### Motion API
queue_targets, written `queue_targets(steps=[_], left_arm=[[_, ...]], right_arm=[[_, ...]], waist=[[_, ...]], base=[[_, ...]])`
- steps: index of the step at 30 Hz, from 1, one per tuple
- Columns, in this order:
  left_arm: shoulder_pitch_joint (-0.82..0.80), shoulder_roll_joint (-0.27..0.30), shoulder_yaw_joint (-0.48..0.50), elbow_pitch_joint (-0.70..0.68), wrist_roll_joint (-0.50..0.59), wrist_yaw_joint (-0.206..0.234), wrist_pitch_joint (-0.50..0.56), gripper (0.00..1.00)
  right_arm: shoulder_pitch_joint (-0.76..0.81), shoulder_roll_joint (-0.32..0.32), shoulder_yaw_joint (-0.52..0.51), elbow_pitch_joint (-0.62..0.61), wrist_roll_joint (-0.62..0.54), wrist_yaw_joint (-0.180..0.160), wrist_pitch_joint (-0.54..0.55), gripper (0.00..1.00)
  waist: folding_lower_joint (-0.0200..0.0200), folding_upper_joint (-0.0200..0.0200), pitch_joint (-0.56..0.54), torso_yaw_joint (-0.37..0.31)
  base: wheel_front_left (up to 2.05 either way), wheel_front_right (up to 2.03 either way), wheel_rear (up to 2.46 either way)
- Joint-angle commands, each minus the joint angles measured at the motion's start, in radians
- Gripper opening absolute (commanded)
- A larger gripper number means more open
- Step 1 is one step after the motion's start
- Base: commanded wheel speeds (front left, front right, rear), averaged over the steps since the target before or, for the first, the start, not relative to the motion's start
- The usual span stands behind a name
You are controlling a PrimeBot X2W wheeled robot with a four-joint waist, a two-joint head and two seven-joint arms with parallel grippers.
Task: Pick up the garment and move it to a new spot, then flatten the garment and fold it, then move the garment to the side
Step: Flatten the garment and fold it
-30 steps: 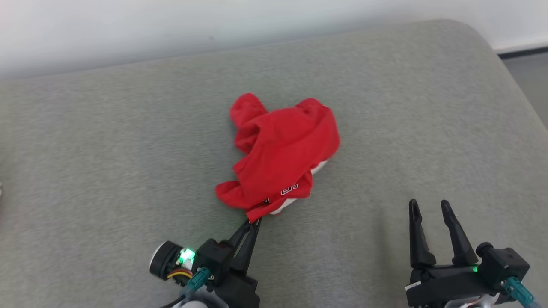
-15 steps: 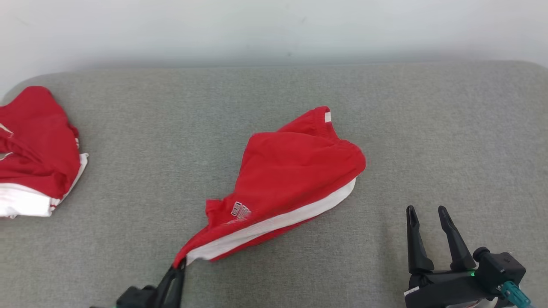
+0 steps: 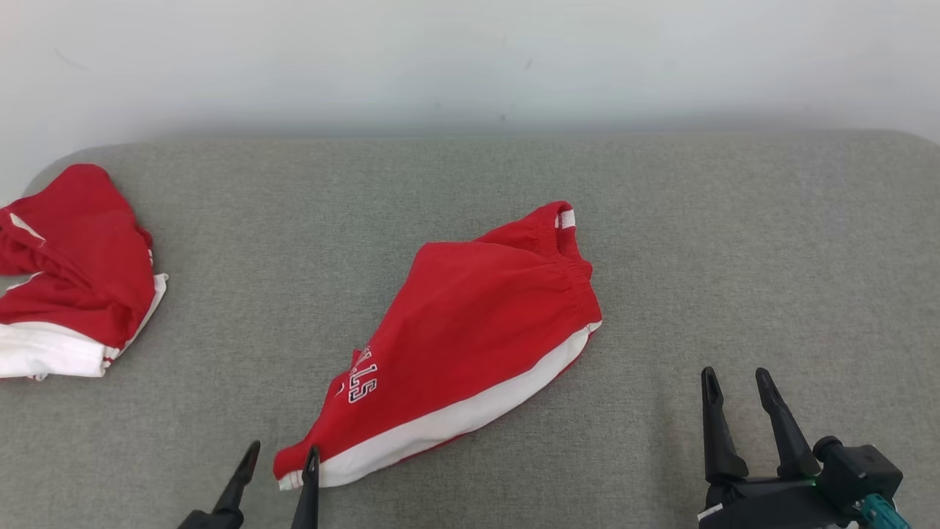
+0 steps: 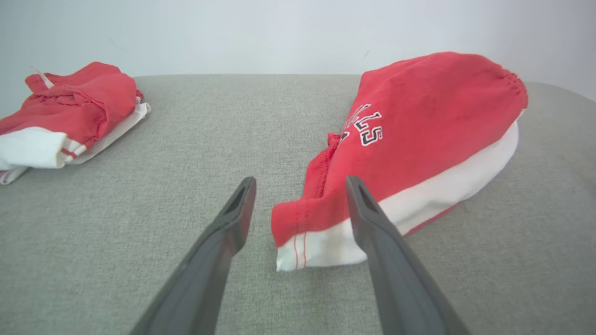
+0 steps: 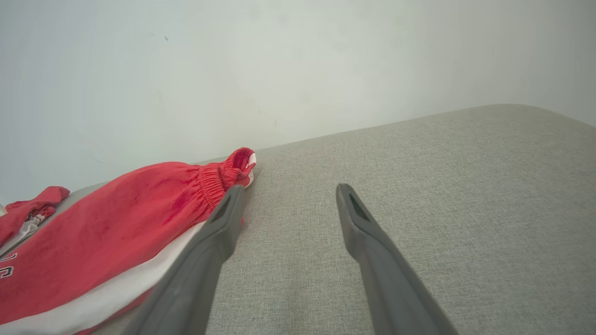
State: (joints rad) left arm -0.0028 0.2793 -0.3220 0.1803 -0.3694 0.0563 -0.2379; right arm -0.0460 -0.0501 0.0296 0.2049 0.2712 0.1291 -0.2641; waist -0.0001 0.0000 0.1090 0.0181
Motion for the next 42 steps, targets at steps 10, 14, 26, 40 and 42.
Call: queue_targets(steps=[10,14,26,40,42], left_arm=[[0.006,-0.014,0.067,-0.155,0.041,0.043,-0.028,1.00],[0.033,-0.022,0.126,-0.191,0.061,0.071,-0.027,1.00],[0.072,-0.048,0.233,-0.193,0.113,0.057,-0.028,1.00],[0.027,-0.128,0.243,-0.152,0.148,-0.011,-0.028,1.00],[0.017,-0.140,0.243,-0.145,0.152,-0.020,-0.028,1.00]], right_arm=[[0.021,-0.001,-0.002,0.002,0.001,0.003,-0.001,1.00],[0.023,-0.001,0.001,0.006,-0.002,0.003,-0.001,1.00],[0.042,-0.001,-0.007,0.019,-0.026,0.003,-0.001,1.00],[-0.140,-0.111,0.135,0.122,-0.045,0.003,0.000,1.00],[-0.178,-0.135,0.155,0.161,-0.039,0.003,0.000,1.00]], waist=[[0.0001,0.0000,-0.032,0.031],[0.0001,0.0000,-0.047,0.022],[0.0001,0.0000,-0.055,-0.004],[0.0001,0.0000,-0.038,0.058],[0.0001,0.0000,-0.031,0.078]], base=[[0.00,0.00,0.00],[0.00,0.00,0.00],[0.00,0.00,0.00],[0.00,0.00,0.00],[0.00,0.00,0.00]])
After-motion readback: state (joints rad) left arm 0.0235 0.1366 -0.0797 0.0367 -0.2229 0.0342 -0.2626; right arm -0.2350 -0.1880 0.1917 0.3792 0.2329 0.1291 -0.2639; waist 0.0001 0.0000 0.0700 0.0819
